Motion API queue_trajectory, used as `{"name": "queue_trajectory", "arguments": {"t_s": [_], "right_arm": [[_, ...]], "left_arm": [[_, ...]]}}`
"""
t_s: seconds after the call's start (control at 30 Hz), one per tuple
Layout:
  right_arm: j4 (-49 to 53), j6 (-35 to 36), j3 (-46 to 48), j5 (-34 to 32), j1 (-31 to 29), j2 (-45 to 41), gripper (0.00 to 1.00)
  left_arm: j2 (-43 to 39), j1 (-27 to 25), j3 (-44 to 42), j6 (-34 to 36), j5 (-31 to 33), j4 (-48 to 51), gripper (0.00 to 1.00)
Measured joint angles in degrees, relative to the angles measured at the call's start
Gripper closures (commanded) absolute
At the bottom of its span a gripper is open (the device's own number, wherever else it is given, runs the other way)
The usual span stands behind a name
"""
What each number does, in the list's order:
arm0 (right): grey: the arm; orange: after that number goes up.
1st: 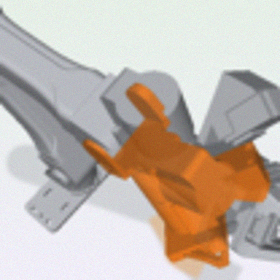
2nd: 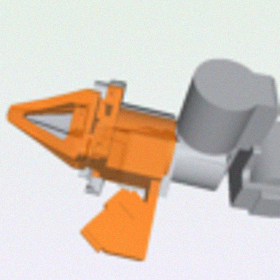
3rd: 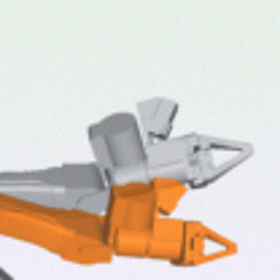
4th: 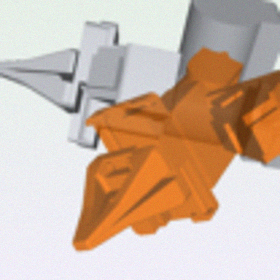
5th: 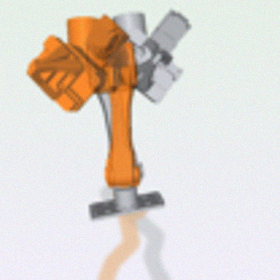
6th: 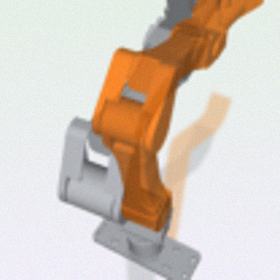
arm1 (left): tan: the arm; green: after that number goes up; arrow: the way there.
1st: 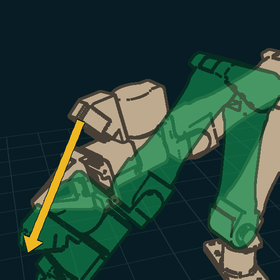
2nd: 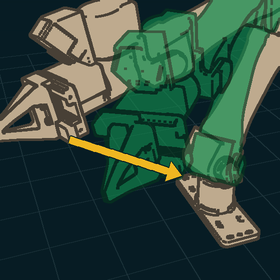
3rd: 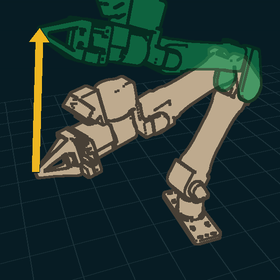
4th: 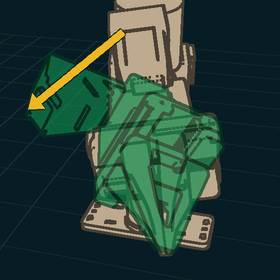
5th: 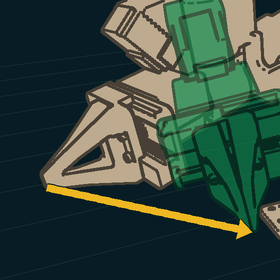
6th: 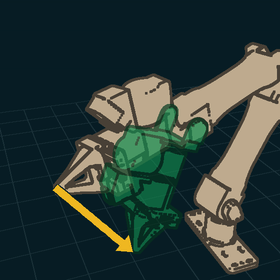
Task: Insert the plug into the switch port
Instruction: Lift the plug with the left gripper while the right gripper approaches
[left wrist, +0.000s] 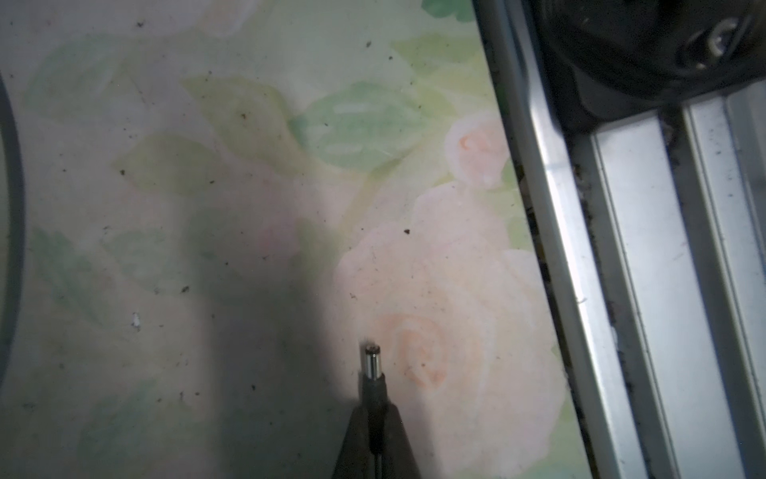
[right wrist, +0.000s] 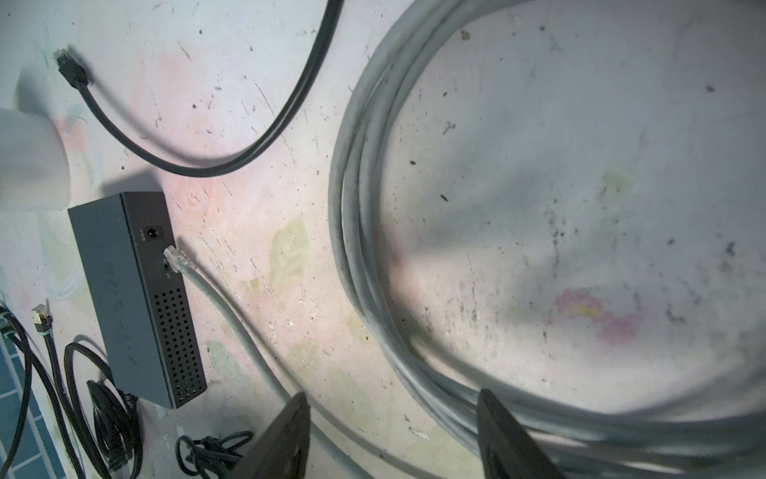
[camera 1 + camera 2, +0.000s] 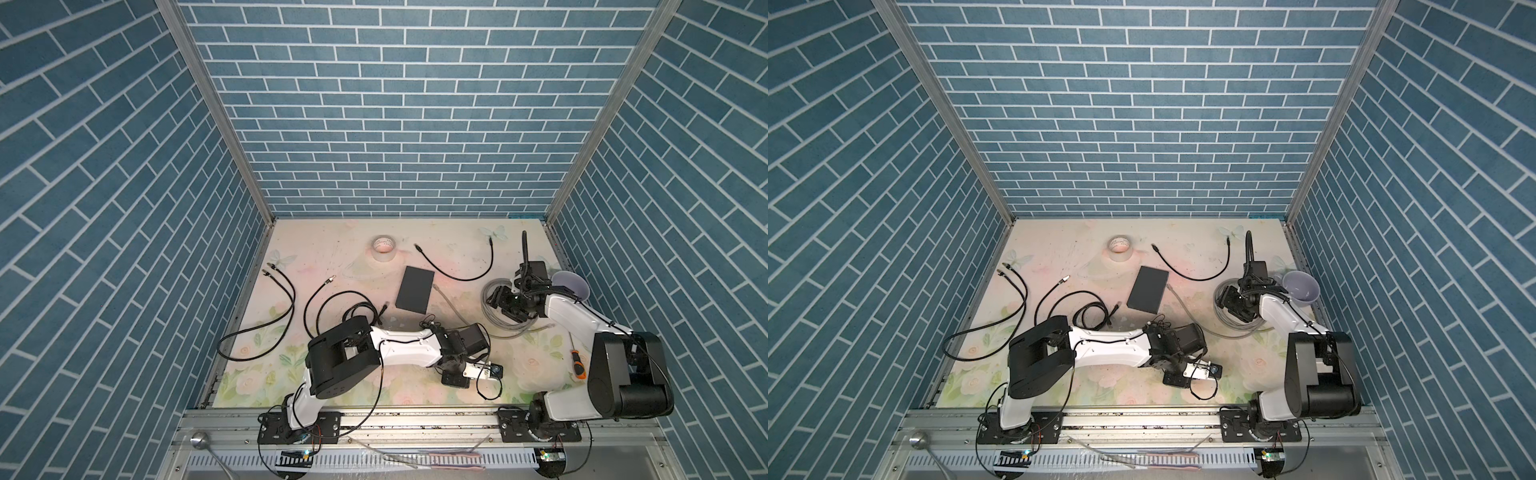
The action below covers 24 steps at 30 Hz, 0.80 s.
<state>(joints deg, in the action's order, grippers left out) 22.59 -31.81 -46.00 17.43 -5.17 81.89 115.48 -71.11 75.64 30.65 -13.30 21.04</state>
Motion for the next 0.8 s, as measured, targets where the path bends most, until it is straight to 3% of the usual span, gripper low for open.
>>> {"name": "queue_trajectory", "arguments": {"t_s": [0.17, 0.37, 0.5, 0.67, 0.8], "right_arm": [[-1.0, 1.0, 0.0, 3.1, 0.0, -0.9, 0.36], [-11.6, 1.2, 0.8, 10.4, -1.6, -2.3, 0.38], [-23.8, 1.6, 4.3, 16.7, -7.2, -3.1, 0.41], [-41.2, 3.5, 11.0, 22.6, -16.9, -3.7, 0.47], [-56.2, 2.1, 16.5, 25.0, -19.0, -1.9, 0.55]], "left_arm": [[-2.8, 3.5, -4.0, -8.7, 0.6, -5.9, 1.0], [-17.1, 18.1, -15.9, -27.4, -2.2, -25.2, 1.0], [-20.3, 26.3, -21.5, -41.5, -6.9, -41.8, 0.99], [-19.6, 27.9, -25.1, -52.0, -9.5, -49.3, 0.98], [-19.6, 28.0, -25.9, -57.0, -9.4, -52.5, 0.98]]}}
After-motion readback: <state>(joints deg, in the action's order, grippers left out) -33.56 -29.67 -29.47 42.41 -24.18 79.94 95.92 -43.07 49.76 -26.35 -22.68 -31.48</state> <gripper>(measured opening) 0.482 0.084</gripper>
